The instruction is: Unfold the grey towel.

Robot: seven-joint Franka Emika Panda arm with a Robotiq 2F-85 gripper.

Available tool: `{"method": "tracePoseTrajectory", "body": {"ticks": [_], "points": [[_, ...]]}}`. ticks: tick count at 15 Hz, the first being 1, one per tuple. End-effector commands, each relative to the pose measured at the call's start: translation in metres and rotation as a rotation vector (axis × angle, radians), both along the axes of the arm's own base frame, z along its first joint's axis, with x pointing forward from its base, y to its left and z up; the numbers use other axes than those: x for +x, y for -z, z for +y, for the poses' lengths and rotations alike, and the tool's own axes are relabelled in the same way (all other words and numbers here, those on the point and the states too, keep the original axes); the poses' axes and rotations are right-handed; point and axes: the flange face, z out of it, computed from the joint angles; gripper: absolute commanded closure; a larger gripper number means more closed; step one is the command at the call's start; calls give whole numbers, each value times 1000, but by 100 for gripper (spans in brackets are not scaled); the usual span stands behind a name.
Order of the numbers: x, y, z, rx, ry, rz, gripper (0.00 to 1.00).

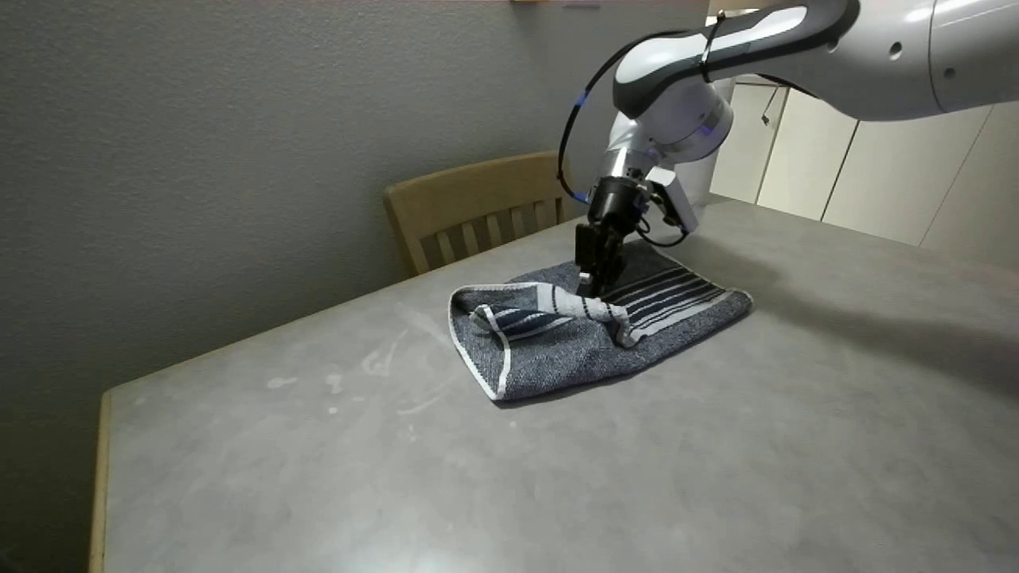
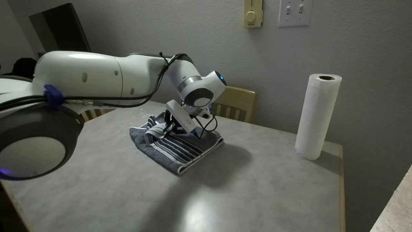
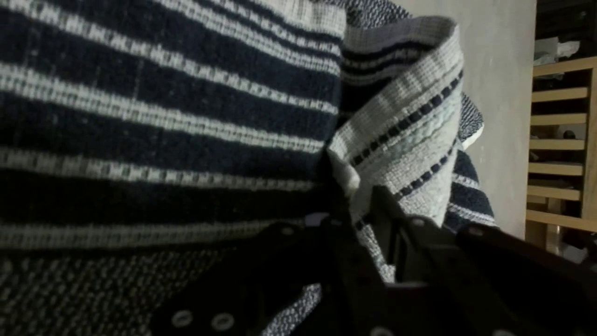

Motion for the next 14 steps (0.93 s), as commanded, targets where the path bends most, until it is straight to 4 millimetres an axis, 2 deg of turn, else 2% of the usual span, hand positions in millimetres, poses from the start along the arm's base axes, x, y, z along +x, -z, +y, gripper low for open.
{"method": "tracePoseTrajectory", "body": {"ticks": [1,6,8,11,14], "points": [[-1,7,-6,39,17,-11,100],[-2,9,-9,37,19,-5,99],[0,3,-6,39,8,-22,99],[5,-16,4,32,-38,-60,99],[10,-43,26,45,-96,-109,99]]}}
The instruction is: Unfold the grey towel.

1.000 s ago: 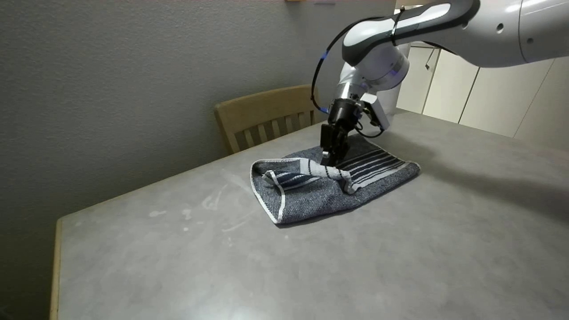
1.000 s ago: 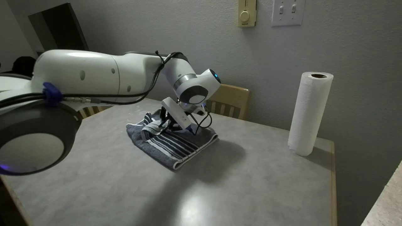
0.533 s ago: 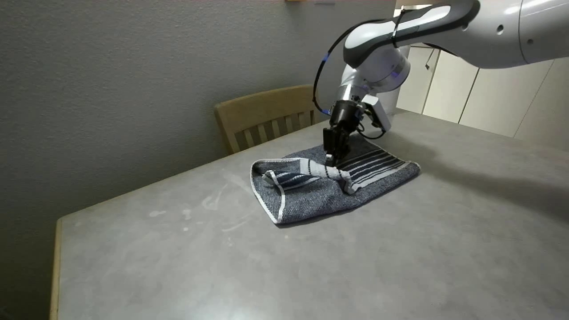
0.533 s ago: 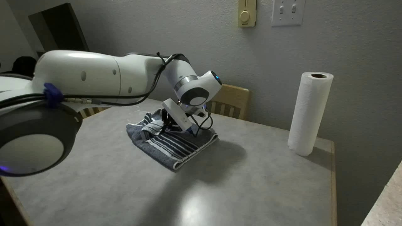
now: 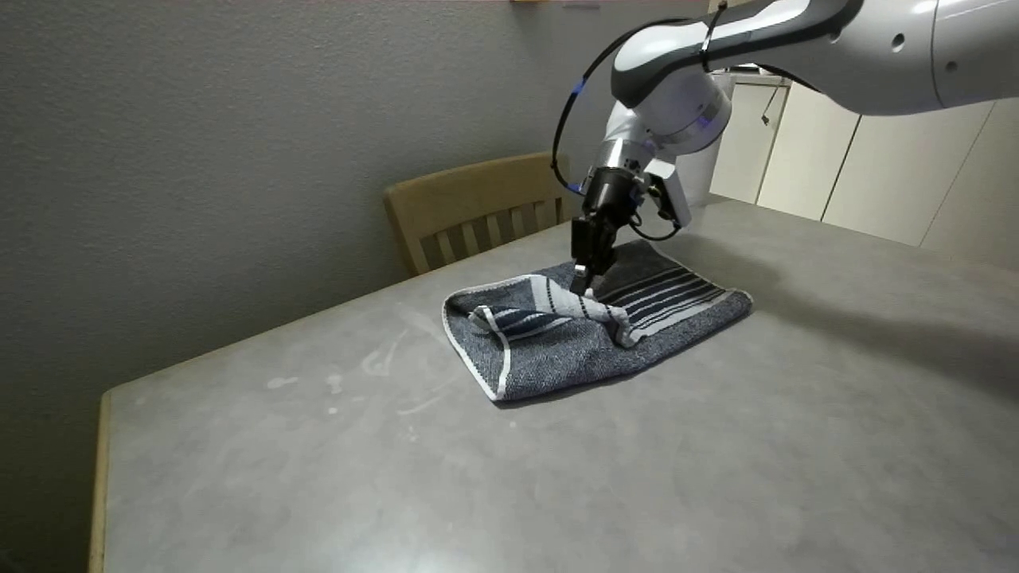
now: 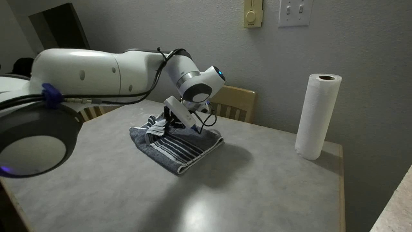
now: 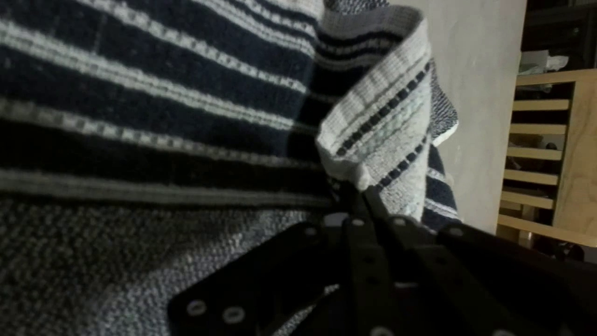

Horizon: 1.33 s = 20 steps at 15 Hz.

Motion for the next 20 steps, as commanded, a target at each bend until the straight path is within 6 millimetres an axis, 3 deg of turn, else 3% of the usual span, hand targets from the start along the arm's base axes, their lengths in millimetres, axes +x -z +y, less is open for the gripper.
{"method": "tracePoseTrajectory", "body": {"ticks": [1,6,12,16,20], "points": [[5,-34,23,21,-72,-56,99],[3,-66,56,30,-171,-74,99],[-15,-87,98,-17,-359,-11,99],[-15,-87,135,-19,-383,-37,99],[-12,-72,165,4,-364,-75,99]]}}
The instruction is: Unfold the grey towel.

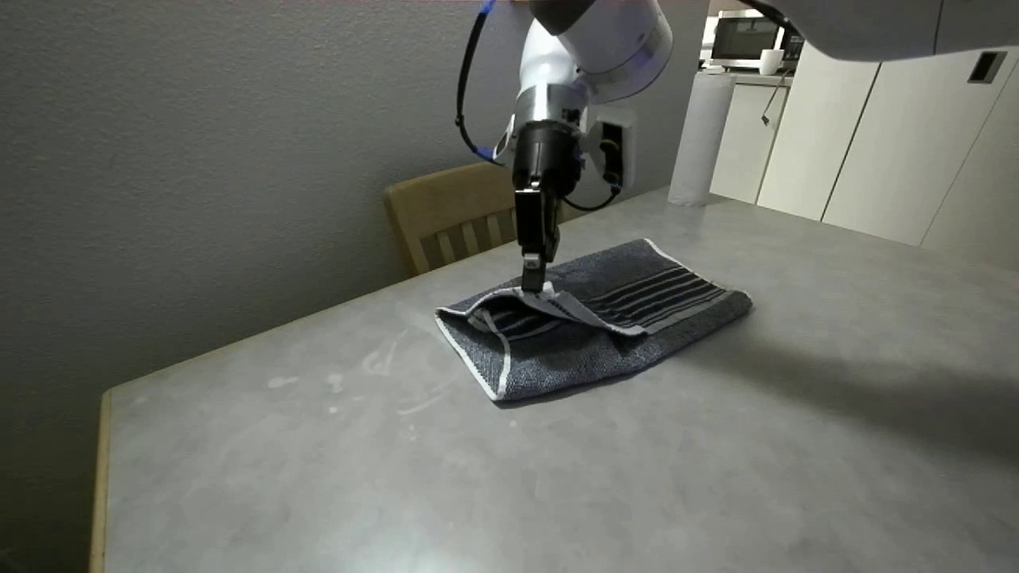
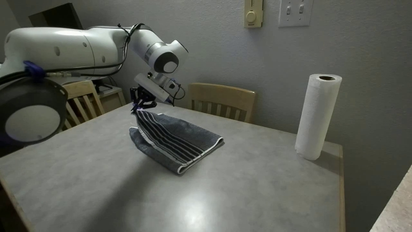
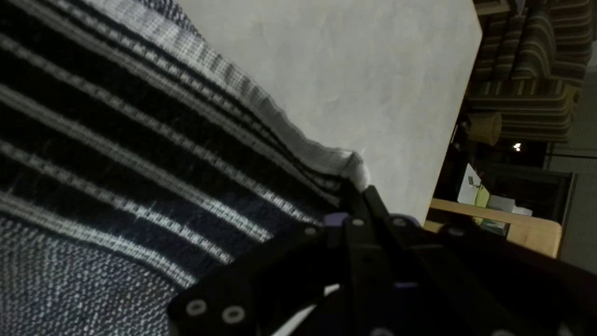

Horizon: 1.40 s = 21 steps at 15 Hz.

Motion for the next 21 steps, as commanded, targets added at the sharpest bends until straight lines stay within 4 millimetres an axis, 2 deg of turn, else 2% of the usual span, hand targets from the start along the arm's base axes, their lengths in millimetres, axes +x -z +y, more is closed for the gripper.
{"method": "tracePoseTrajectory", "body": {"ticks": [1,4,6,9,16,18,21], "points": [[3,16,17,19,10,-39,99],[5,41,21,23,27,-61,99],[3,64,23,53,36,-56,99],[-6,92,37,69,26,-16,99],[-16,119,84,49,57,-10,99],[-17,121,95,35,58,-24,72],[-13,109,102,1,54,-58,52]]}}
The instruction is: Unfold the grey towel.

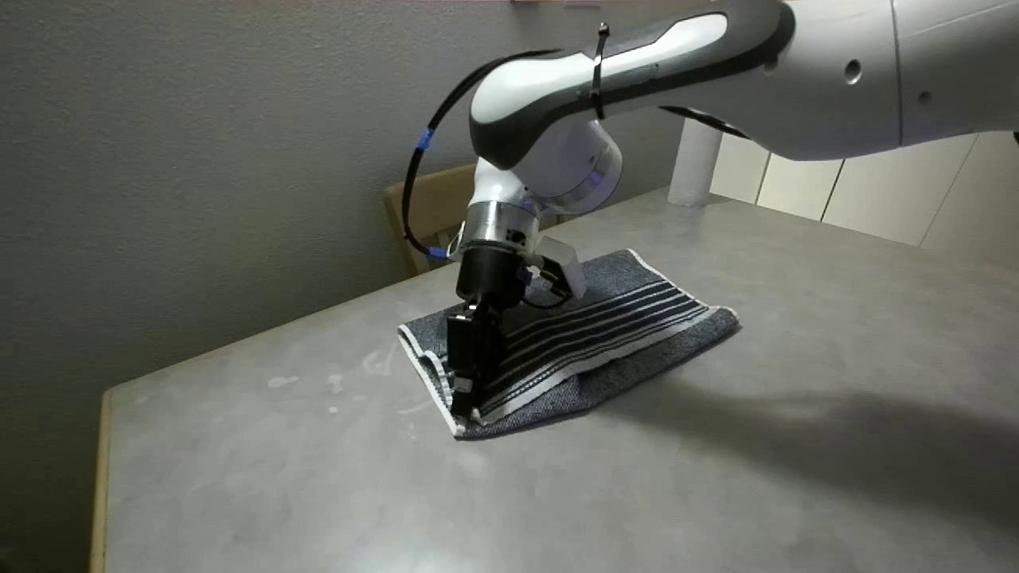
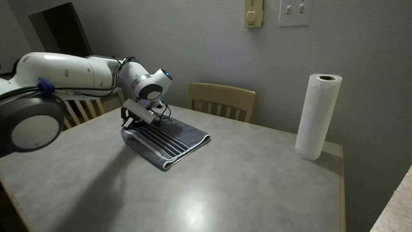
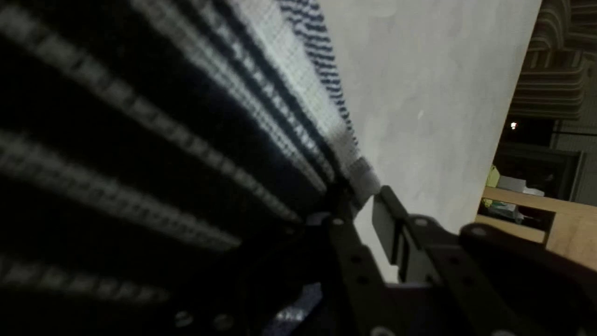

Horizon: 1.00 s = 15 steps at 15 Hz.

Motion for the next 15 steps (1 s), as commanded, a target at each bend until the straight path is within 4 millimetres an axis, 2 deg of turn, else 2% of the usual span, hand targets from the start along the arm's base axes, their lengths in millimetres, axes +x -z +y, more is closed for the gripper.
{"method": "tracePoseTrajectory", "body": {"ticks": [1,4,7,10,15], "points": [[4,-5,5,-64,18,-36,46],[9,-30,7,-146,8,-65,23],[11,-56,-7,-285,-66,-113,4],[14,-82,-27,-334,-188,-162,0],[21,-126,-86,-394,-385,-223,0]]}}
